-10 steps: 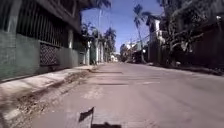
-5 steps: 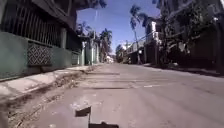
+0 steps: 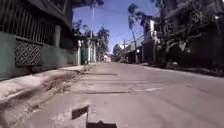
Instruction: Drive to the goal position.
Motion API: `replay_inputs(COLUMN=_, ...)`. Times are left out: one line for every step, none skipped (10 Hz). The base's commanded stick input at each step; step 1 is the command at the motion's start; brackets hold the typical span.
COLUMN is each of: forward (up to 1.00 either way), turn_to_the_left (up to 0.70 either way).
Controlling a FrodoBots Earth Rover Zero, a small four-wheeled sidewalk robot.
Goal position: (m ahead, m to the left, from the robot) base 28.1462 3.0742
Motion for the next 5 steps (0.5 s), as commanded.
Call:
replay_inputs(forward=0.7, turn_to_the_left=-0.03)
replay_inputs(forward=0.7, turn_to_the_left=-0.03)
replay_inputs(forward=0.7, turn_to_the_left=-0.03)
replay_inputs(forward=0.7, turn_to_the_left=-0.03)
replay_inputs(forward=0.7, turn_to_the_left=-0.03)
